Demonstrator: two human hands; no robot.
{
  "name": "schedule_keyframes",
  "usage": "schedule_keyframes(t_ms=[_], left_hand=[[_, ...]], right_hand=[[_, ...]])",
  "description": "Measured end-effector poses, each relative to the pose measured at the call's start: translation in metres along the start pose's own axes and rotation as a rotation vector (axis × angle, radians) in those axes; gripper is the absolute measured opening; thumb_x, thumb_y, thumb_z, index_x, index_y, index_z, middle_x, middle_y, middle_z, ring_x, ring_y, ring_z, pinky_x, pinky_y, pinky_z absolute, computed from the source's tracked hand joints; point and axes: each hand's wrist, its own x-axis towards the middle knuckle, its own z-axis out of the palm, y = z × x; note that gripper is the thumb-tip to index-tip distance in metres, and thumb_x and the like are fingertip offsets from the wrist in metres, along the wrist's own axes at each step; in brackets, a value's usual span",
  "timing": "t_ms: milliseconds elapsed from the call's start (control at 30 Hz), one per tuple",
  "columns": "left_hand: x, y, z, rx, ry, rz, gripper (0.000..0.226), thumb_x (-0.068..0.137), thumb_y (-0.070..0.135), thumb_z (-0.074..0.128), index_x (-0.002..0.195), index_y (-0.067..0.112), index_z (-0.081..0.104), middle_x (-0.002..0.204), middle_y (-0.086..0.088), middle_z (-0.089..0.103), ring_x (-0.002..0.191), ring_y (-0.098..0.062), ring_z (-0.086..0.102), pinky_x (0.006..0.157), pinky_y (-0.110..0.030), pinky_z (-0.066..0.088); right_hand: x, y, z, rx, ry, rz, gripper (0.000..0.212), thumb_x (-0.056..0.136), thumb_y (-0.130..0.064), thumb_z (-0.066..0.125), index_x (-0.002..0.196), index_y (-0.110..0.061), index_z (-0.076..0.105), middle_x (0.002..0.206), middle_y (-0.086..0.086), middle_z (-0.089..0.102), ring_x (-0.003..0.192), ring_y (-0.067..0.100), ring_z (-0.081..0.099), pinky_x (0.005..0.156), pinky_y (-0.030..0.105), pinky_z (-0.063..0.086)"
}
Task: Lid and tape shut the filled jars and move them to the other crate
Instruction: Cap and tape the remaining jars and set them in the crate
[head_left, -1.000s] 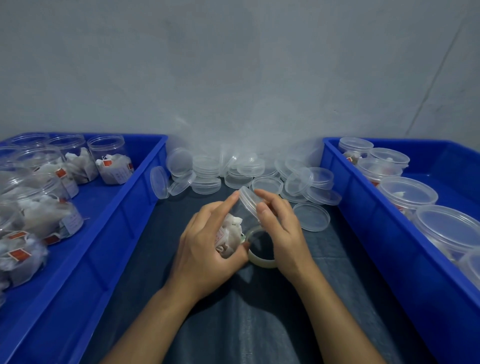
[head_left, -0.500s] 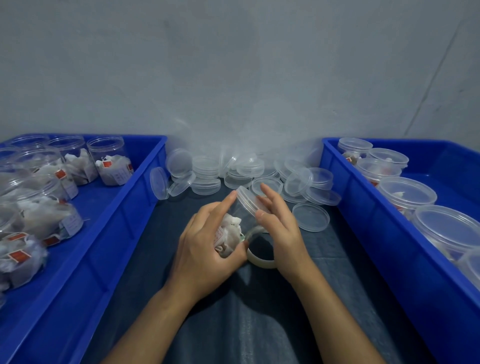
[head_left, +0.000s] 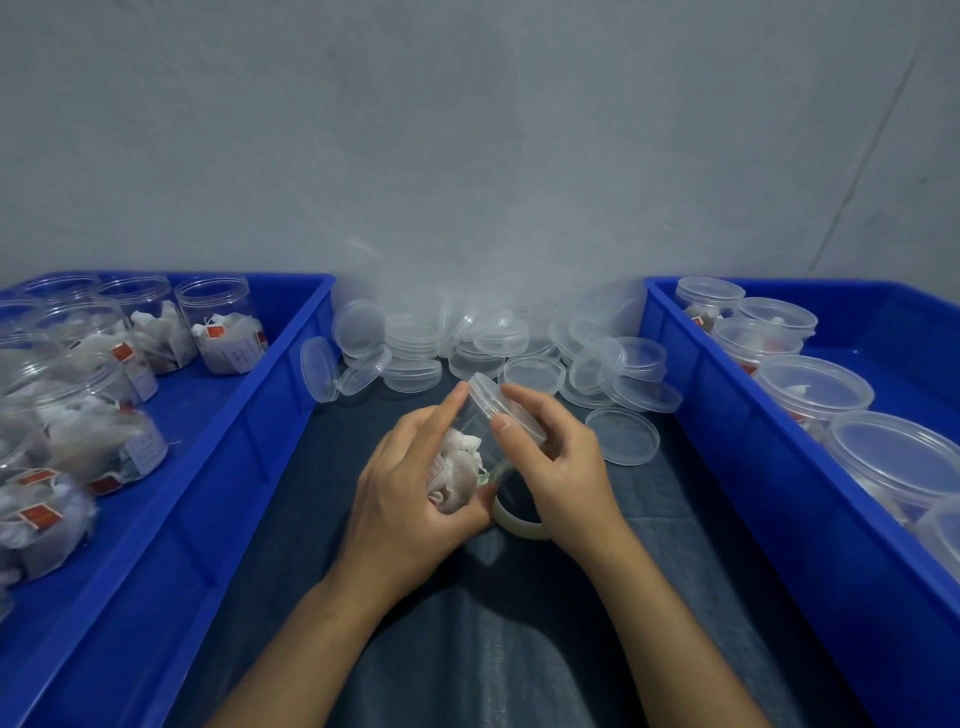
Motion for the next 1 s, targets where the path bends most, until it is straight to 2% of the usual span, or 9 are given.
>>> schedule_keyframes(t_ms=[267,433,533,633,700,733,800,867,1000], left_hand=[[-0.001,0.0,0.004,-0.053,-0.016,-0.002,0.089,0.089,0.055,0.074,0.164,0.048,0.027,0.147,0.02,0.049,0.133,-0.011,0.055,0.107,-0.03,0.049],[-0.002,0.003,0.006,-0.036,0.021,0.016,0.092,0.089,0.042,0.084,0.164,0.045,0.029,0.152,0.023,0.045,0.137,-0.01,0.053,0.106,-0.038,0.053],[0.001,0.004,0.005,-0.039,0.061,-0.042,0.097,0.081,0.046,0.09,0.159,0.053,0.033,0.145,0.027,0.048,0.131,-0.002,0.055,0.096,-0.029,0.055],[0.003,0.002,0.005,-0.073,0.153,-0.191,0.112,0.068,0.045,0.095,0.157,0.058,0.029,0.133,0.031,0.046,0.124,0.01,0.052,0.091,-0.013,0.044],[0.004,-0.004,0.004,-0.119,0.204,-0.274,0.115,0.067,0.043,0.095,0.16,0.052,0.027,0.131,0.03,0.046,0.124,0.011,0.05,0.095,-0.014,0.043],[0.005,-0.006,0.003,-0.129,0.215,-0.312,0.116,0.068,0.043,0.094,0.162,0.048,0.026,0.133,0.027,0.047,0.125,0.009,0.051,0.098,-0.02,0.047],[0.006,-0.009,0.0,-0.11,0.209,-0.363,0.117,0.069,0.046,0.093,0.164,0.041,0.025,0.142,0.018,0.047,0.128,0.0,0.054,0.104,-0.035,0.053],[0.007,-0.009,0.0,-0.068,0.19,-0.367,0.115,0.07,0.049,0.092,0.164,0.038,0.026,0.148,0.012,0.046,0.131,-0.01,0.056,0.104,-0.04,0.053],[0.006,-0.008,0.001,-0.035,0.171,-0.399,0.12,0.072,0.054,0.089,0.166,0.038,0.017,0.163,0.01,0.039,0.143,-0.012,0.047,0.11,-0.034,0.043]], right_hand=[[0.001,-0.001,0.006,0.082,0.068,0.069,0.061,0.073,-0.055,0.075,0.128,-0.029,0.074,0.125,-0.007,0.074,0.119,0.009,0.068,0.107,0.044,0.053],[-0.002,-0.002,0.008,0.094,0.079,0.08,0.065,0.072,-0.056,0.078,0.131,-0.029,0.073,0.127,-0.008,0.074,0.121,0.01,0.068,0.107,0.045,0.053],[-0.002,-0.005,0.003,0.067,0.014,0.062,0.06,0.079,-0.051,0.079,0.134,-0.03,0.071,0.133,-0.01,0.071,0.128,0.005,0.063,0.112,0.041,0.049],[-0.001,-0.006,-0.007,-0.005,-0.064,0.019,0.049,0.093,-0.05,0.062,0.139,-0.032,0.067,0.141,-0.019,0.064,0.134,-0.008,0.052,0.116,0.026,0.04],[-0.001,-0.004,-0.014,-0.134,-0.007,0.026,0.035,0.099,-0.047,0.053,0.122,-0.031,0.074,0.125,-0.019,0.071,0.122,-0.005,0.059,0.103,0.024,0.045],[-0.001,-0.002,-0.018,-0.291,0.014,0.016,0.026,0.099,-0.043,0.053,0.106,-0.028,0.073,0.111,-0.015,0.072,0.111,0.003,0.062,0.095,0.03,0.047],[0.0,0.001,-0.022,-0.722,-0.105,-0.031,0.021,0.096,-0.041,0.056,0.085,-0.026,0.064,0.091,-0.01,0.065,0.095,0.016,0.056,0.087,0.039,0.045],[-0.002,0.003,-0.021,-0.986,-0.301,-0.095,0.025,0.089,-0.05,0.055,0.079,-0.028,0.06,0.084,-0.01,0.058,0.09,0.017,0.048,0.084,0.037,0.04],[-0.003,0.007,-0.024,-1.029,-0.5,-0.117,0.027,0.073,-0.055,0.051,0.082,-0.03,0.055,0.086,-0.014,0.054,0.093,0.013,0.042,0.086,0.029,0.03]])
